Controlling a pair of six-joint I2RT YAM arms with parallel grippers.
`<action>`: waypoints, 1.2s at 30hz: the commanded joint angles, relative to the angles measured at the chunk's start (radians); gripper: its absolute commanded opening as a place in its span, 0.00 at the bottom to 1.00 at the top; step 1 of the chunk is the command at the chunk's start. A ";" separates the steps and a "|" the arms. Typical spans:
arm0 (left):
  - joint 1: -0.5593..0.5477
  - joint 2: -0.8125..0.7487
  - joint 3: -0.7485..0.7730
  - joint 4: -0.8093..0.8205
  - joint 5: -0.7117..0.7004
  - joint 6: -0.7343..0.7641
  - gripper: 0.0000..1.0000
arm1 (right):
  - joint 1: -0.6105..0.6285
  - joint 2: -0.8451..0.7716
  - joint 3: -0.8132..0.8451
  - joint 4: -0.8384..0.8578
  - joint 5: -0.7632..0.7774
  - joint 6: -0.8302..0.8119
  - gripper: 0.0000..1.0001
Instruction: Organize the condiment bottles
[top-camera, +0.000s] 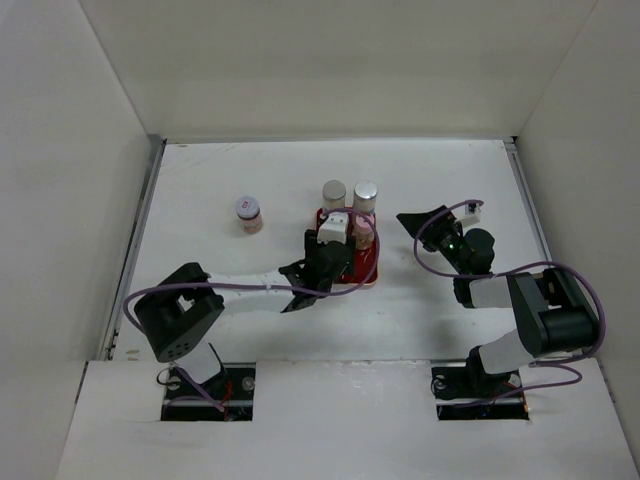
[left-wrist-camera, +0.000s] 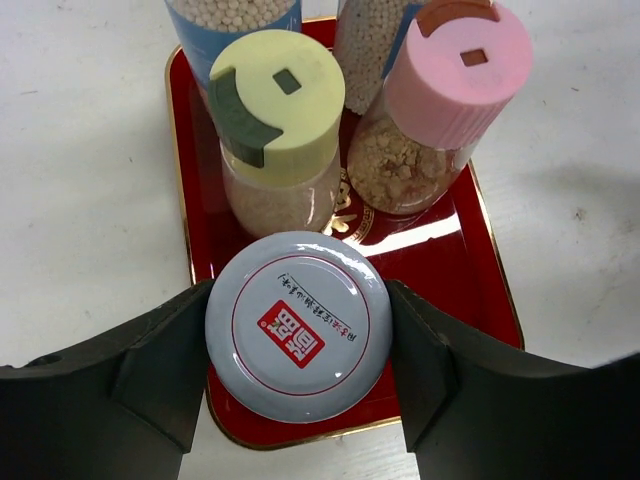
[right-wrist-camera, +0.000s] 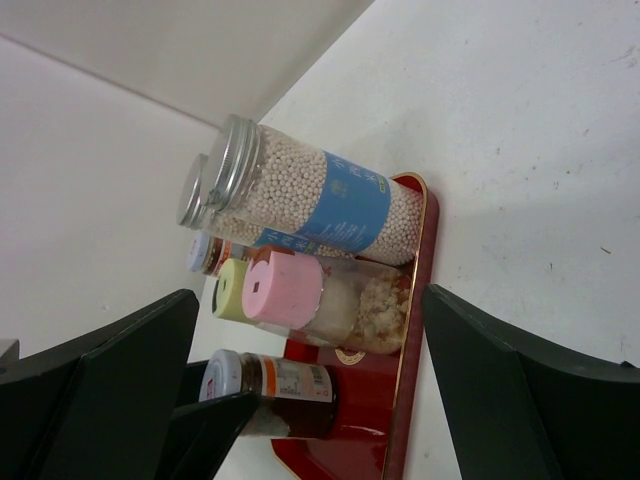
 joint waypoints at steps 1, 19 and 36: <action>0.010 -0.014 0.039 0.100 -0.035 0.009 0.56 | -0.002 -0.005 0.030 0.080 -0.012 0.000 1.00; 0.437 -0.206 0.049 -0.018 0.007 -0.123 0.88 | -0.002 0.000 0.031 0.080 -0.014 0.002 1.00; 0.661 0.145 0.242 -0.102 0.054 -0.150 0.76 | -0.002 0.003 0.033 0.080 -0.014 0.003 1.00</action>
